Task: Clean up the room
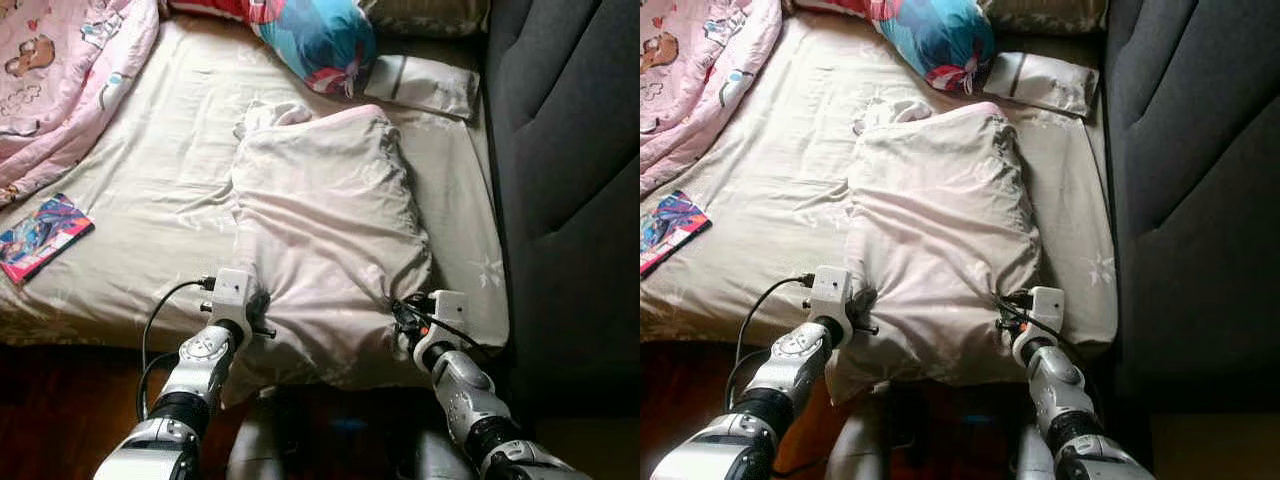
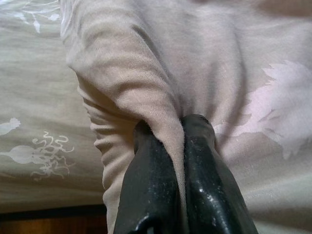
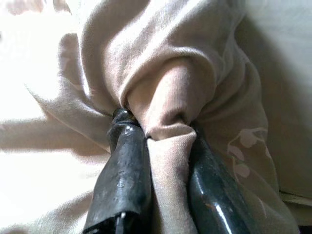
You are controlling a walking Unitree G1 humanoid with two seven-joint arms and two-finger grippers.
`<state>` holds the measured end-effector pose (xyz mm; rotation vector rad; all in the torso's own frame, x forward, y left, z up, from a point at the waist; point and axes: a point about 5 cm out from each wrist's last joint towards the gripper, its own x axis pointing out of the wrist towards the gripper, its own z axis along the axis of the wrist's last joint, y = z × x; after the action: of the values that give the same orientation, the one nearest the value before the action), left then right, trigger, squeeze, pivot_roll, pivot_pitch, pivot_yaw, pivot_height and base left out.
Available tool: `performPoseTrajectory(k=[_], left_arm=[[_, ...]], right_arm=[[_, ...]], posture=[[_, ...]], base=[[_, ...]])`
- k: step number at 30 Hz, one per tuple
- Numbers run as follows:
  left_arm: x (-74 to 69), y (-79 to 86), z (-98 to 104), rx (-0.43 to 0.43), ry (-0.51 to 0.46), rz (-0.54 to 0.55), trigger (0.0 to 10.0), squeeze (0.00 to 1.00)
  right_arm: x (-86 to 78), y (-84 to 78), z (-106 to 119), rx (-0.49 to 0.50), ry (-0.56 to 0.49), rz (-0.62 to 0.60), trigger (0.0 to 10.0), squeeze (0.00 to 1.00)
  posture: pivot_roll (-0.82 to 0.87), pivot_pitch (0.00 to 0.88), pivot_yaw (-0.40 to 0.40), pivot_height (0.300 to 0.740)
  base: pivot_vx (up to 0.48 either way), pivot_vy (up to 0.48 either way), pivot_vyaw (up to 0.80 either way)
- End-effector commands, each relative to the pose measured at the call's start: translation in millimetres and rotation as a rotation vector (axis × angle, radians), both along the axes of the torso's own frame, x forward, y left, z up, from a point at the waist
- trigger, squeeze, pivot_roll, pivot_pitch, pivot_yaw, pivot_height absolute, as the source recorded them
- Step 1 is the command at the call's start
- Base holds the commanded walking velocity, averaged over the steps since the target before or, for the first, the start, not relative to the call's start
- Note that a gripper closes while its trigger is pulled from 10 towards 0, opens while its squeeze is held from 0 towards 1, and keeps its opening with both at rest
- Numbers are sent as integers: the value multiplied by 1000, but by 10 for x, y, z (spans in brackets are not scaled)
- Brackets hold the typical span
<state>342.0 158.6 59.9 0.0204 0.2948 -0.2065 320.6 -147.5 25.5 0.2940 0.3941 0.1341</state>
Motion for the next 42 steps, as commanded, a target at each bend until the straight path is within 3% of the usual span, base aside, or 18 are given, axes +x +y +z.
performPoseTrajectory(k=[1,14,19,21,23,30,31,36,42], left_arm=[[-21,80,-29,1,3,32,10000,0],[36,89,28,2,-9,46,10000,0],[113,41,129,-20,-32,21,10000,0],[171,-4,216,-28,-58,0,10000,0],[310,-122,441,-17,-117,-49,10000,0],[462,-253,723,-3,-174,-85,10000,0],[525,-290,858,2,-198,-98,10000,0],[563,-316,942,2,-209,-107,10000,0],[482,-232,727,18,-151,-86,10000,0]], right_arm=[[74,-94,120,-14,-66,-42,10000,0],[98,-131,164,-34,-91,-67,10000,0],[157,-307,331,-104,-198,-184,10000,0],[169,-381,384,-119,-227,-231,10000,0],[167,-538,499,-183,-301,-317,10000,0],[113,-693,614,-219,-386,-419,10000,0],[78,-721,621,-215,-396,-424,10000,0],[26,-668,519,-194,-357,-371,10000,0],[-50,-409,237,-170,-197,-180,10000,0]], posture=[[-66,214,46,740],[-74,203,46,740],[-83,203,46,740],[-92,202,46,740],[-96,200,46,740],[-134,203,54,740],[-145,203,57,740],[-154,202,63,740],[-147,206,69,740]], base=[[0,0,0],[0,0,0],[0,0,0],[0,0,0],[0,0,0],[0,0,0],[0,0,0],[0,0,0],[0,0,0]])
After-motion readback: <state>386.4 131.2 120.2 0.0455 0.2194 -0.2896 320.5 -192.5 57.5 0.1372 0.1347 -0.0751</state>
